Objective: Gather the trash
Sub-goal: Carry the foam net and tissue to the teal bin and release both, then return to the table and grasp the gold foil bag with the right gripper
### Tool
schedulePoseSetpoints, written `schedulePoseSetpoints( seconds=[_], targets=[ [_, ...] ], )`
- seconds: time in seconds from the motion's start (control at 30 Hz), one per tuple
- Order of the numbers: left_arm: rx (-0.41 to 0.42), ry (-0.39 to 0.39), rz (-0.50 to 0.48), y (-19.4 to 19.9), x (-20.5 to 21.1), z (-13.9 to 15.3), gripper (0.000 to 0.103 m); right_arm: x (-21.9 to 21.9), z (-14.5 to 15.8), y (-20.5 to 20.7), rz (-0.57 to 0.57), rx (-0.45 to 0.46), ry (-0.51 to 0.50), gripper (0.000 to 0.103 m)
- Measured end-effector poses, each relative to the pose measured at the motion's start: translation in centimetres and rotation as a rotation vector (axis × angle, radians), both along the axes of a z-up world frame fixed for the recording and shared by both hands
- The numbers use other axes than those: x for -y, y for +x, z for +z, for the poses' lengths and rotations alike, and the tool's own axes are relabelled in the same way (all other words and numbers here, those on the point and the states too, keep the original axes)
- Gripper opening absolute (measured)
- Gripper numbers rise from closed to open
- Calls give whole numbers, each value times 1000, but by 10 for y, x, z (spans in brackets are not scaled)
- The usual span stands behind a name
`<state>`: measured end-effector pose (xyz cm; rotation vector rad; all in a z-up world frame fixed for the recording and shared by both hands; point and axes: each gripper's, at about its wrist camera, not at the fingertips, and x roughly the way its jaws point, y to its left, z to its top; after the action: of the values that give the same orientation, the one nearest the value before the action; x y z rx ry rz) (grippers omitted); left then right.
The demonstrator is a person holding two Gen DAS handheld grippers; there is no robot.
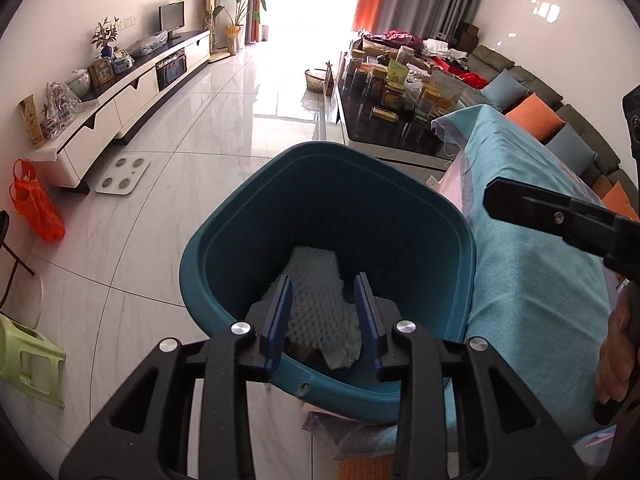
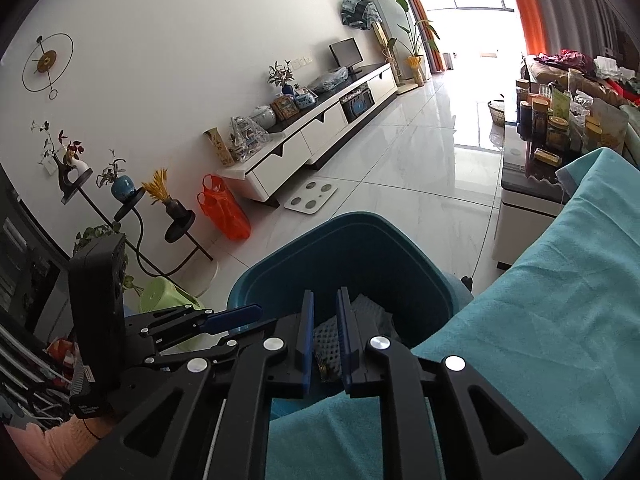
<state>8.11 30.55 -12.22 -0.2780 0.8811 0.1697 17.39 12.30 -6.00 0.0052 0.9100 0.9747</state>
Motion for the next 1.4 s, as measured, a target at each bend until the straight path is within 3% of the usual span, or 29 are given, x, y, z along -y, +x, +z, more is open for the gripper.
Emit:
schedulePoseSetpoints(
  seconds=[0.27,0.37,0.57,0.8,1.0,1.2,1.4],
  targets=[
    [116,26,-50,-15,19,30,52,31,23,-17,-17,67,58,19],
    [174,21,-112,-22,35,47,55,50,34,-30,-31,106,78,27],
    [262,-4,-292,-25,91,70,58,110,55,-55,-108,168,118,35],
    [283,-36,-524,-12,178,74,59,210,61,-86,-316,204,99,35],
    [256,-36,-690,2,259,68,59,308,49,-120,-572,182,51,35],
    [206,-50,-800,20,321,59,59,390,35,-157,-804,154,5,42],
    [192,-7,-882,39,371,54,62,435,15,-181,-926,102,-10,47]
  ],
)
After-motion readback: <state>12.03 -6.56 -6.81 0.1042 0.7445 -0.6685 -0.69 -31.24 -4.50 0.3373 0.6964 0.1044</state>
